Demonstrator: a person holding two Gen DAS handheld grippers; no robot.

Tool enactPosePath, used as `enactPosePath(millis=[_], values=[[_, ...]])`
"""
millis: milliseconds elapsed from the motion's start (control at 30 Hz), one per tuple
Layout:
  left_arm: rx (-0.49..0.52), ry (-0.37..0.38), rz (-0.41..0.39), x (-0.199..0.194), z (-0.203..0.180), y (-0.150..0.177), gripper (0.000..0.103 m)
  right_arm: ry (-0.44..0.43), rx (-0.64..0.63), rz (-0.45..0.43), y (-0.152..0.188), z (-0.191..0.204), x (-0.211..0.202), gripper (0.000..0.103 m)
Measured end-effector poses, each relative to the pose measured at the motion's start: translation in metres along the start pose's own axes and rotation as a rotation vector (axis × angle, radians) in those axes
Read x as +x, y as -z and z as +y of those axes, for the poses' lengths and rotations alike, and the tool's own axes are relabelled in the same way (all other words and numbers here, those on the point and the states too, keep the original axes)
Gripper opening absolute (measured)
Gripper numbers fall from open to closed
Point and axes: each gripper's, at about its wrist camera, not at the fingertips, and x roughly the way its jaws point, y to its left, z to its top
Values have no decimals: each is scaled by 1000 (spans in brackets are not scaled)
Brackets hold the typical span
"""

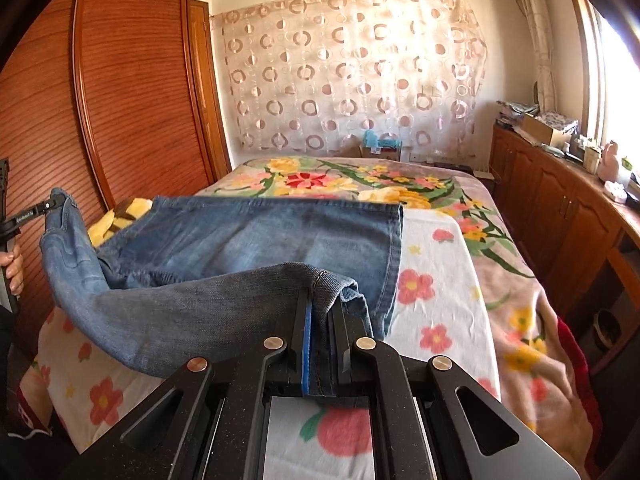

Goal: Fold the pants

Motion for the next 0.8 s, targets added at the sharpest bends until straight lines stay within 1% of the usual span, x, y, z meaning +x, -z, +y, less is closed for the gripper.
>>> enactPosePath(millis=[167,367,467,600,667,800], values=[[-15,4,-39,13,6,-26,7,19,-10,-56,-25,-6,-2,6],[1,0,-59,50,2,-59,7,60,-36,-73,-50,-7,12,6],[6,-6,-55,70,1,-68,7,83,-40,-48,-55,-7,31,6],[3,-3,-23,100,-1,-73,7,95,-33,2,-61,-5,58,6],[1,-5,-2,114,-1,-71,7,99,-26,29,-63,-5,71,6],[5,-10,31,127,-2,-62,7,98,-16,78,-64,-4,94,6]])
